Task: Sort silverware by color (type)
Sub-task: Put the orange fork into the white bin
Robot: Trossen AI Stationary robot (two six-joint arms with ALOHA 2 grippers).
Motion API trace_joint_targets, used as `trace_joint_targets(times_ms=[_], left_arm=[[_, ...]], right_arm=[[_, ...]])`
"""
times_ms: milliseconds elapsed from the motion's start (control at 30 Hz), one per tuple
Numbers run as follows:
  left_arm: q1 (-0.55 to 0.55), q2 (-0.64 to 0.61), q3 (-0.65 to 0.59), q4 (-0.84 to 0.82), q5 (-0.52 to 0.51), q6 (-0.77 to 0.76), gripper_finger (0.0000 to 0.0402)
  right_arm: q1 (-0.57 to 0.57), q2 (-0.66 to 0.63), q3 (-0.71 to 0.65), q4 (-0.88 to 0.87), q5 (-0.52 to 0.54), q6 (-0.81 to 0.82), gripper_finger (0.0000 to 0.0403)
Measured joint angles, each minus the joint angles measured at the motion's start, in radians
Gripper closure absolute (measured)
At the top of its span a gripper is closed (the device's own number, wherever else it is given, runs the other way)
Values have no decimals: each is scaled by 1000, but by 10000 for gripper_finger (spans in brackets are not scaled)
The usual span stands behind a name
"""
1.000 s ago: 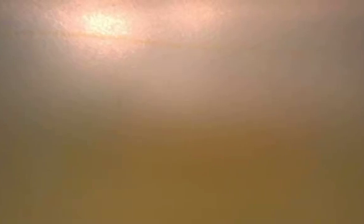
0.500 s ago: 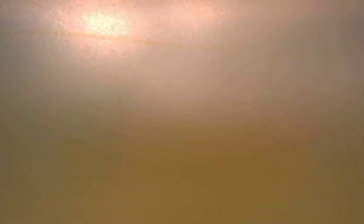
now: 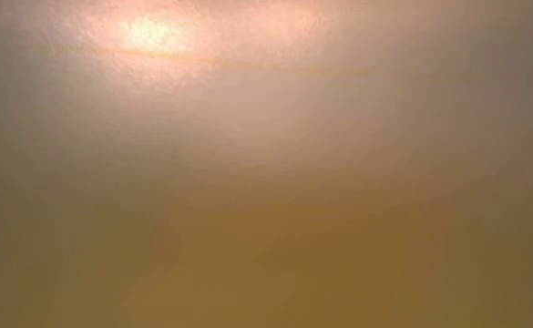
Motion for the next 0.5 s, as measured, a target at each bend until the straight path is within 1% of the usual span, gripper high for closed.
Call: trace_joint_targets(times_ms=[67, 300, 500], left_arm=[[0, 0, 0, 0, 0, 0, 327], [0, 0, 0, 0, 0, 0, 327], [0, 0, 0, 0, 0, 0, 327]], right_arm=[[1, 50, 11, -28, -5, 27, 287], [1, 225, 13, -38, -9, 106, 287], [1, 374, 27, -30, -2, 104, 287]])
